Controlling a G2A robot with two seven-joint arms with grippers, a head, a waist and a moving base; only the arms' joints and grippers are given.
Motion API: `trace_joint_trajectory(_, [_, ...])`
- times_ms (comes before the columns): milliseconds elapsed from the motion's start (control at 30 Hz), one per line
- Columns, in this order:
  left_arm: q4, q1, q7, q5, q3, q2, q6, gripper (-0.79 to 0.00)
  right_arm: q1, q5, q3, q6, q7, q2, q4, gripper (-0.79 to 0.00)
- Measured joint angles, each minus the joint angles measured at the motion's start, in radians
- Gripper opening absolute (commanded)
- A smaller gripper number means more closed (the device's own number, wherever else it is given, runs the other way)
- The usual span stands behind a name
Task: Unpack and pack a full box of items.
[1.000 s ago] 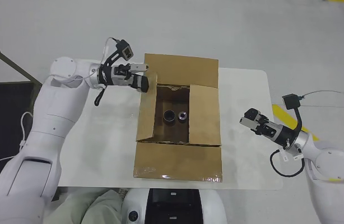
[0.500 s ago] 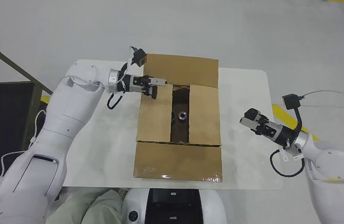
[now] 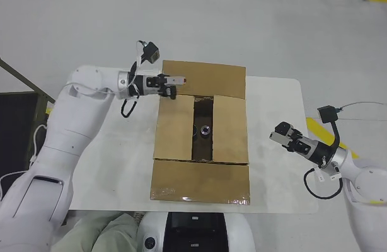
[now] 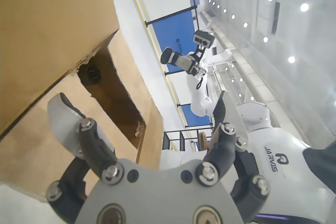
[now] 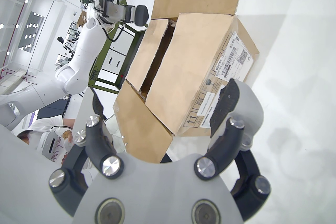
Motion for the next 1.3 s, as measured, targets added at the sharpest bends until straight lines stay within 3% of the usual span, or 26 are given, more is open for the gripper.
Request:
trace_joint_trajectory(333, [0.067, -0.016, 0.083, -0.036, -0.119, 0.019, -0.054, 0.000, 0.000, 0.000, 0.000, 0.000, 0.000, 0.000, 0.000, 0.000])
trace_joint_trajectory(600, [0.185, -0.064, 0.179, 0.039, -0.130, 0.016, -0.166, 0.000, 0.000, 0.000, 0.000, 0.000, 0.000, 0.000, 0.000, 0.000])
trace_joint_trajectory(900, [0.364, -0.131, 0.246, 0.054, -0.066, -0.018, -0.247, 0.000, 0.000, 0.000, 0.000, 0.000, 0.000, 0.000, 0.000, 0.000])
trace_joint_trajectory(1300, [0.571, -0.201, 0.283, 0.076, 0.056, -0.092, -0.307, 0.000, 0.000, 0.000, 0.000, 0.000, 0.000, 0.000, 0.000, 0.000])
